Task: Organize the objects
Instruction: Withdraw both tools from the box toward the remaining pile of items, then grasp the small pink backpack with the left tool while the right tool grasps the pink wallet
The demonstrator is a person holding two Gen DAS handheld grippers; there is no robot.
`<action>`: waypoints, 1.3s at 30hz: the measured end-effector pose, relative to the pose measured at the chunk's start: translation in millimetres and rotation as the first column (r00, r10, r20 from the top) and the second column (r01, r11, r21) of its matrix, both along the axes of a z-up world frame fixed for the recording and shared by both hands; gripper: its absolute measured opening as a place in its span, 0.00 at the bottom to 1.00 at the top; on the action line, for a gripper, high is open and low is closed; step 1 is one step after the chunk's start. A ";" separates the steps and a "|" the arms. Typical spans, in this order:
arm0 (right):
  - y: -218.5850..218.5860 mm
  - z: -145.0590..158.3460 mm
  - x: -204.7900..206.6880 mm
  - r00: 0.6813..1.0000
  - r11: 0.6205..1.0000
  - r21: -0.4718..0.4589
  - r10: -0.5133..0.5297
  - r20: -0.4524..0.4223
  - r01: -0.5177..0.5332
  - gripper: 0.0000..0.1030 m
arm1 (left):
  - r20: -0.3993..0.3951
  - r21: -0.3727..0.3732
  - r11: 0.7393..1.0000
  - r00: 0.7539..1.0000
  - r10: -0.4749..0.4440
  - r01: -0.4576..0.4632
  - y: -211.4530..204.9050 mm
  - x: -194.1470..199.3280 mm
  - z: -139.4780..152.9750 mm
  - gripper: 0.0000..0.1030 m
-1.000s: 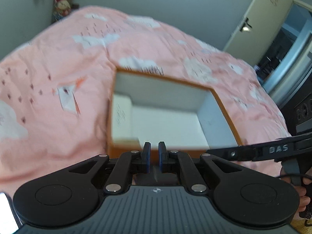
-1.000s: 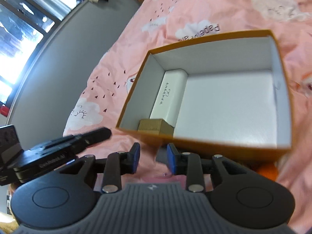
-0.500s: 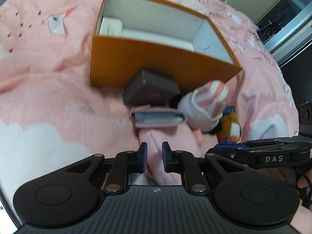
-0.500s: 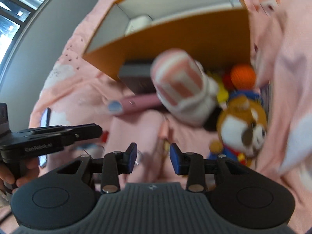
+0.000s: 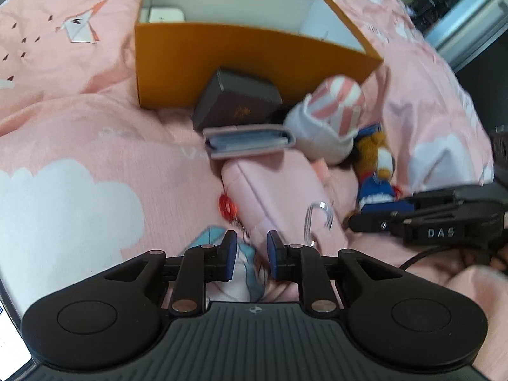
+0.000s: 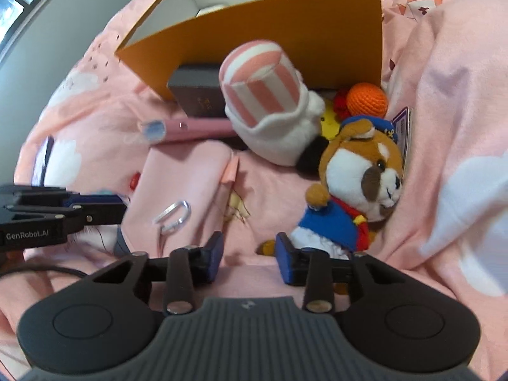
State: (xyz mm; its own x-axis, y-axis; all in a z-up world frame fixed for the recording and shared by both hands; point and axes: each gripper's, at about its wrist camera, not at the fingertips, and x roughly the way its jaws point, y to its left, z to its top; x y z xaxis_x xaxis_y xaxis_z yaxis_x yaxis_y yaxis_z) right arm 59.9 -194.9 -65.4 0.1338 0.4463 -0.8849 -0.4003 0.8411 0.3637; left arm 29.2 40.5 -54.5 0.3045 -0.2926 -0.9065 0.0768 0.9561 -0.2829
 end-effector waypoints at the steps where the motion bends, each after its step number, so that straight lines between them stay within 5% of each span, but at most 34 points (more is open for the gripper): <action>1: 3.1 -1.1 -1.9 1.000 0.999 -0.014 0.029 0.000 -0.029 0.37 | -0.003 0.019 1.000 1.000 -0.025 0.025 -4.2 -0.6 -0.8 0.21; 5: 17.0 -4.6 -10.1 0.990 0.987 -0.080 0.141 0.012 -0.140 0.37 | -0.003 0.100 0.987 0.992 -0.126 0.126 -20.9 -4.3 -2.6 0.20; 9: 17.8 -6.5 -10.5 0.987 0.985 -0.062 0.160 0.011 -0.159 0.37 | -0.004 0.082 0.987 0.991 -0.136 0.136 -21.8 -3.9 -5.0 0.17; 16: 10.4 2.2 -3.2 0.993 0.993 0.042 0.110 0.036 -0.112 0.29 | 0.070 0.028 0.997 0.994 -0.080 0.078 -13.5 -4.2 4.6 0.14; 19: 12.8 9.0 -0.5 0.995 0.990 0.112 0.086 0.049 -0.091 0.15 | 0.121 0.016 0.999 0.992 -0.046 0.045 -9.2 -3.0 11.7 0.13; 29: 22.5 25.4 24.7 0.986 0.975 0.221 -0.055 0.159 0.019 0.15 | 0.226 -0.036 0.994 0.968 0.113 -0.107 11.5 19.9 23.2 0.09; 34: 30.9 17.6 37.9 0.982 0.973 0.228 -0.088 0.168 0.048 0.15 | 0.270 -0.032 0.996 0.959 0.091 -0.085 22.0 13.8 30.8 0.29; 36: 33.2 17.4 41.9 0.980 0.972 0.230 -0.094 0.174 0.052 0.15 | 0.281 0.004 1.000 0.960 0.016 -0.018 18.4 10.3 31.8 0.44; 39: 35.5 18.7 44.6 0.977 0.974 0.222 -0.095 0.190 0.052 0.15 | 0.257 0.050 0.996 0.962 -0.088 0.078 4.3 10.9 23.0 0.46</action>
